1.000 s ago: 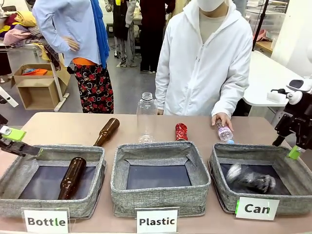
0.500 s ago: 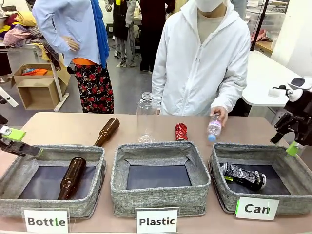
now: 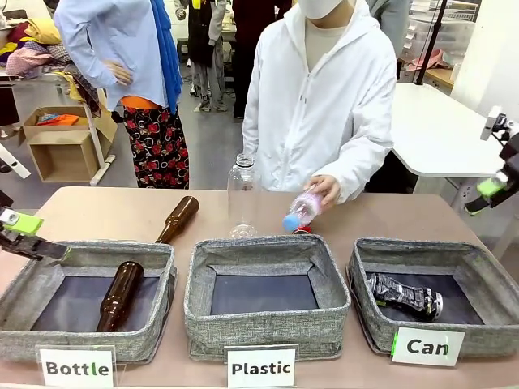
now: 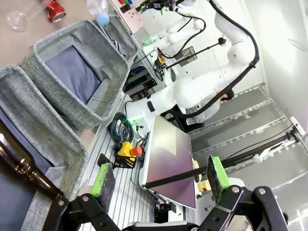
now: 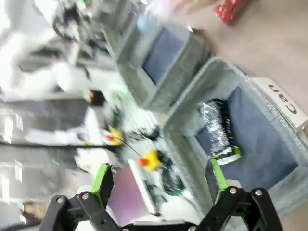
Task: Sort the can waste into the basket.
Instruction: Pick up the can waste from the table and place it in the right Fabric basket.
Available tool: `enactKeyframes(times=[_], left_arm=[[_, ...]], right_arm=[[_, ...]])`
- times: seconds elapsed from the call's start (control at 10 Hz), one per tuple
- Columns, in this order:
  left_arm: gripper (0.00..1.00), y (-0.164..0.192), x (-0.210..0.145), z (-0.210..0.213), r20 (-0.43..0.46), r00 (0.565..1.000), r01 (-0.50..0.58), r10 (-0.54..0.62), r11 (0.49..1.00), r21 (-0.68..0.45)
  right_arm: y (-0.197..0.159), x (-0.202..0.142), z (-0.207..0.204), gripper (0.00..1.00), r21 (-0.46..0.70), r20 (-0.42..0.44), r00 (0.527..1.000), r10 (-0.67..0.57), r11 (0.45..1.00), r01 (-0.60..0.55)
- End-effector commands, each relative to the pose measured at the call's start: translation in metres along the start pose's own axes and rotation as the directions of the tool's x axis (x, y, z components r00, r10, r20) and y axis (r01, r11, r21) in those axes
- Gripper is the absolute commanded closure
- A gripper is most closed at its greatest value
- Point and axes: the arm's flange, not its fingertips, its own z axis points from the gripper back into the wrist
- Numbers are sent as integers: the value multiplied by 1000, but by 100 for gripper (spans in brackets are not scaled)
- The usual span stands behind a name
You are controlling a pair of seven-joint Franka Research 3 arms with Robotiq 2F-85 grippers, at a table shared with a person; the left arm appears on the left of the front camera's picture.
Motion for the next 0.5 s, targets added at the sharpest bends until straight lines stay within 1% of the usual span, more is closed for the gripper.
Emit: enactKeyframes(times=[0.0,0.1,0.2,0.3,0.4], left_arm=[[0,-3,-2,1,1,1000,-6,6,1000,-7],[0,-3,-2,1,1,1000,-6,6,1000,-7],[0,-3,-2,1,1,1000,-6,6,1000,-7],[0,-3,-2,1,1,1000,-6,6,1000,-7],[0,-3,-2,1,1,1000,-6,6,1000,-7]], right_arm=[[-10,11,19,0,564,513,644,-567,789,245],[-16,8,25,0,605,569,565,-597,769,204],[-19,4,28,0,614,616,513,-598,772,162],[-21,2,29,0,594,666,461,-587,791,149],[-22,5,28,0,529,720,428,-545,832,170]])
